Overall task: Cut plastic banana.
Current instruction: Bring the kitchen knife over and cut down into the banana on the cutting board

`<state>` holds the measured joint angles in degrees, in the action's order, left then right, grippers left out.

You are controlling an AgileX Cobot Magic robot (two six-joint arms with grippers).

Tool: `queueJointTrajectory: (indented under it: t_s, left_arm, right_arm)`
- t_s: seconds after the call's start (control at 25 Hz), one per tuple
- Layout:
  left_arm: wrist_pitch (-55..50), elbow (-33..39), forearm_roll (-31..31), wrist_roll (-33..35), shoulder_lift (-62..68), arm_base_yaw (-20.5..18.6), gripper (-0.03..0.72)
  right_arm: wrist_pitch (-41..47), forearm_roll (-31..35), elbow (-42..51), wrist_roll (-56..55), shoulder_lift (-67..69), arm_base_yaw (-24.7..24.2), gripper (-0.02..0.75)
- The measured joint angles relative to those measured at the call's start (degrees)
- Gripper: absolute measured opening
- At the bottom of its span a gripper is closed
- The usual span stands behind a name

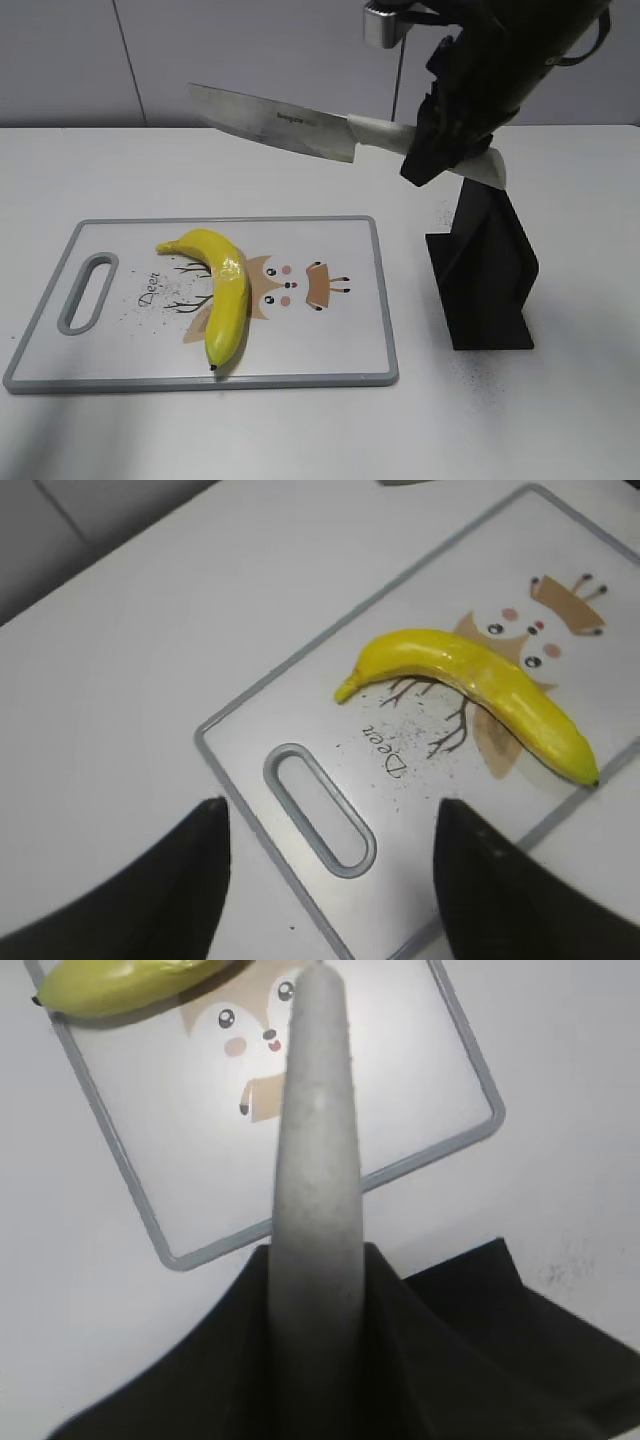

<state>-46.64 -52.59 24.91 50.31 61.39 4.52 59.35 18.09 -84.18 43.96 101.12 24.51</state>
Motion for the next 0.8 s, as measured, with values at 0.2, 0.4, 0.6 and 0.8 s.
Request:
queueJointTrajectory:
  t_s: [0.2, 0.4, 0.6, 0.8]
  left_arm:
    - [-7.1, -10.9, 1.6, 10.8, 12.9, 2.6, 0.591]
    - [-10.6, -18.6, 1.7, 20.7, 20.3, 7.6, 0.584]
    - [-12.1, -20.9, 1.7, 25.0, 25.0, 11.2, 0.584]
    - [-13.1, -20.9, 1.5, 25.4, 28.5, 11.3, 0.583]
  right_arm:
    - [3.9, 1.6, -4.5, 13.9, 4.6, 0.4, 0.158]
    - [6.5, 3.4, -7.7, 21.2, 8.3, 0.8, 0.158]
    - [6.8, 4.5, -8.6, 25.9, 10.0, 1.5, 0.158]
    - [6.6, 6.2, -9.0, 26.8, 10.6, 1.8, 0.158]
